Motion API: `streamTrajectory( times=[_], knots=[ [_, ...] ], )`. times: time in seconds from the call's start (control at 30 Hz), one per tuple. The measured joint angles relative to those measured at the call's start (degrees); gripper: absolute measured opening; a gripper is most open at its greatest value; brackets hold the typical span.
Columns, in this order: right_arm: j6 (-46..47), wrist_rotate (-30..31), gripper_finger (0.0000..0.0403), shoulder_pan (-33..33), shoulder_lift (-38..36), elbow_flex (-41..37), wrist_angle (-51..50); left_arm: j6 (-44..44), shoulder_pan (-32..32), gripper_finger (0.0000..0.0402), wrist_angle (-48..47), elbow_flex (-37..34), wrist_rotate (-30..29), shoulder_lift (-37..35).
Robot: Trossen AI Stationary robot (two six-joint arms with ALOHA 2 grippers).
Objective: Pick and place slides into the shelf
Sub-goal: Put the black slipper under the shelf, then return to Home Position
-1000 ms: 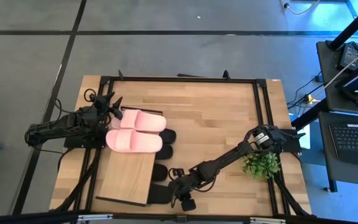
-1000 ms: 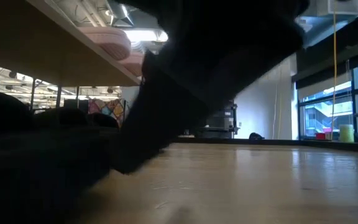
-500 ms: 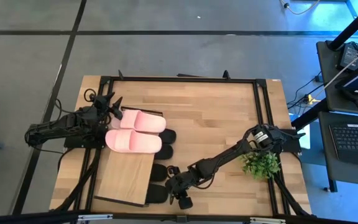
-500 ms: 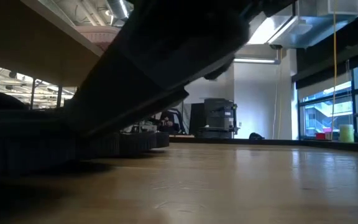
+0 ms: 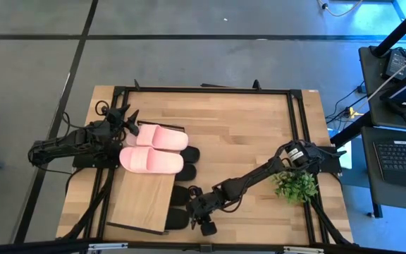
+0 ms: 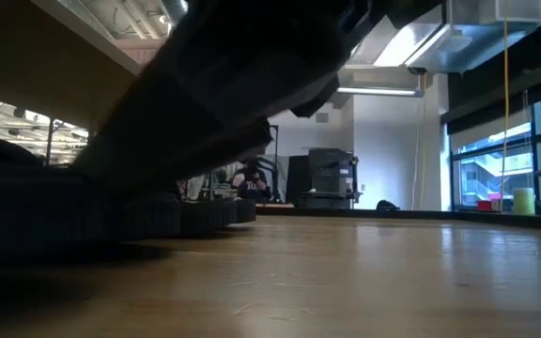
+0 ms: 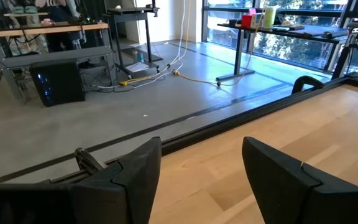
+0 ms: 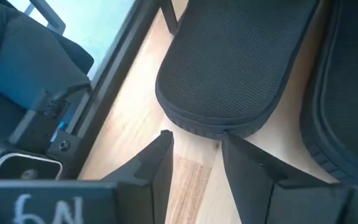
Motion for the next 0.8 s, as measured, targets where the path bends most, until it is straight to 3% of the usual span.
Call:
streamTrajectory(
  times=[0.27,0.5,0.8],
  knots=[
    [0.0,0.2,0.0139,0.0,-0.6,0.0,0.2,0.0,0.0,0.0217,0.0,0.0,0.0,0.0],
    [-1.5,0.0,0.0139,0.4,-6.6,0.0,-3.6,0.0,0.0,0.0217,0.1,0.0,0.0,0.0],
    [-10.4,-9.5,0.0139,-2.7,-15.8,0.1,-14.1,0.0,0.0,0.0217,0.2,0.0,0.0,0.0]
  ],
)
